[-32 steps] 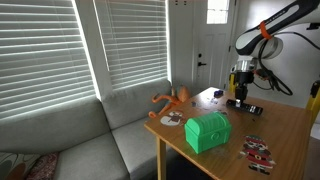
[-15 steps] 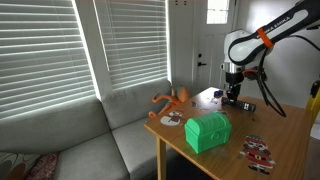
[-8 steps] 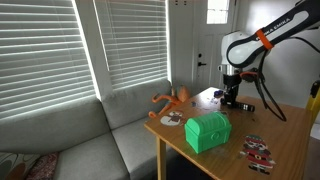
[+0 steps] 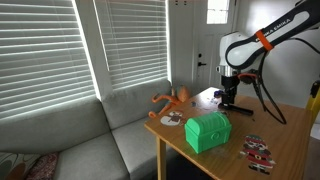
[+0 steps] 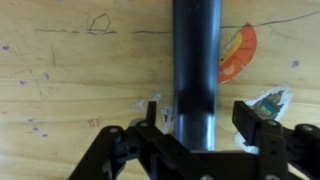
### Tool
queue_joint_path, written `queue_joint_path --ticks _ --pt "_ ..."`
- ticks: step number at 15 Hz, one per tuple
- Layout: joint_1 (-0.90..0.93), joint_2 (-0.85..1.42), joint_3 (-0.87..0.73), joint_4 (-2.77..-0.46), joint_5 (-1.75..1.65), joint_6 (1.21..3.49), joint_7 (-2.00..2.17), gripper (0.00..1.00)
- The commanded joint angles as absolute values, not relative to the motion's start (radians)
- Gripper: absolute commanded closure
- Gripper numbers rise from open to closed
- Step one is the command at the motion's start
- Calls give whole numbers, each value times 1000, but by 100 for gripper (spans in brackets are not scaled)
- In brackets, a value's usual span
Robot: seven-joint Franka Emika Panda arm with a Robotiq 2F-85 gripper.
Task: Flip the remote control over on the table
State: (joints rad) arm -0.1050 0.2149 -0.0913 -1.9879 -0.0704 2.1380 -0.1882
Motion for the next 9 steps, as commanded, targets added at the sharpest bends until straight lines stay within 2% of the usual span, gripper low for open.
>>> queue_joint_path --ticks 1,9 --pt "-104 170 -90 -2026 -83 2164 -168 0" --pt "-122 19 -101 -2102 -62 2156 -203 0"
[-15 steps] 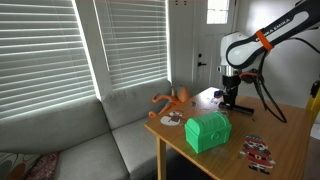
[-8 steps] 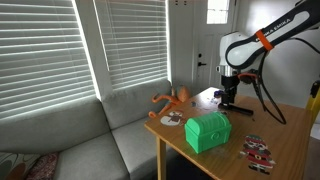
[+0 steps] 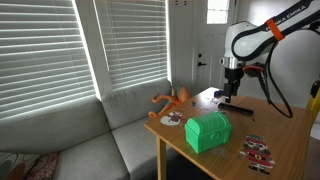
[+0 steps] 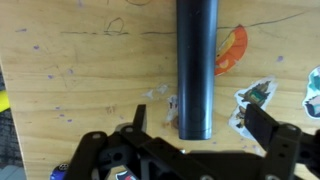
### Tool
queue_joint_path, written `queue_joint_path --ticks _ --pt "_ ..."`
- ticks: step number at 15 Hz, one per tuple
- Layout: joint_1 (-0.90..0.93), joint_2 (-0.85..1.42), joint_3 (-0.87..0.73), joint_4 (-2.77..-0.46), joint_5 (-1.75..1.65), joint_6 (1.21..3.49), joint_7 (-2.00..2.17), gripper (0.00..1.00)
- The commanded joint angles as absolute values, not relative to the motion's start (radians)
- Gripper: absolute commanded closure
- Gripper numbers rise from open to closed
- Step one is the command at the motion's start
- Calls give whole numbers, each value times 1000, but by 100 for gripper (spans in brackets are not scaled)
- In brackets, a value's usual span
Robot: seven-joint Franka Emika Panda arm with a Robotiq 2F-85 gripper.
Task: Flip the remote control over on the table
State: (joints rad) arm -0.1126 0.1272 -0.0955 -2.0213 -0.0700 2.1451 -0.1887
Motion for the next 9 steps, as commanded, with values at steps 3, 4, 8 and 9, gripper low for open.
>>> queue_joint_path --ticks 3,4,8,9 --pt "-124 -63 -111 -2141 -55 2136 -202 0" --pt "-124 -87 -115 -2154 -59 2135 -199 0" --pt "-123 -165 -128 -2194 -59 2135 -196 0" --pt "-122 -180 -130 -2201 -59 2132 -199 0"
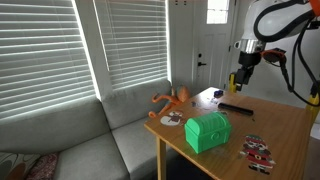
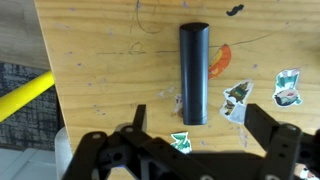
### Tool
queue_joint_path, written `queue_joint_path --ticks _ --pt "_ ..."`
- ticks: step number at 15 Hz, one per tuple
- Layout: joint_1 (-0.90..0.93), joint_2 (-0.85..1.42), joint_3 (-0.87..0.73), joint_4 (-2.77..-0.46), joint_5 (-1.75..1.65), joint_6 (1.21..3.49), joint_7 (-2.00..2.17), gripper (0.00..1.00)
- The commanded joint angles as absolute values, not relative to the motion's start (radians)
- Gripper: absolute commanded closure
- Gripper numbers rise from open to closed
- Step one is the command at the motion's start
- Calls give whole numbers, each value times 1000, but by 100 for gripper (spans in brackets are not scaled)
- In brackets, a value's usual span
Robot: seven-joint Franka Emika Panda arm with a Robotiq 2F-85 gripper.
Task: Flip the remote control over on the table
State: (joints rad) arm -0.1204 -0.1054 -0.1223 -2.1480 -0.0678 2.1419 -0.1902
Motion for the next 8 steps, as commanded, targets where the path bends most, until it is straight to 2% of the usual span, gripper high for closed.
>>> queue_joint_path --ticks 1,8 --pt "-122 -190 -133 -2207 -58 2134 -200 0" --pt "-117 -182 -133 -2197 -68 2139 -192 0"
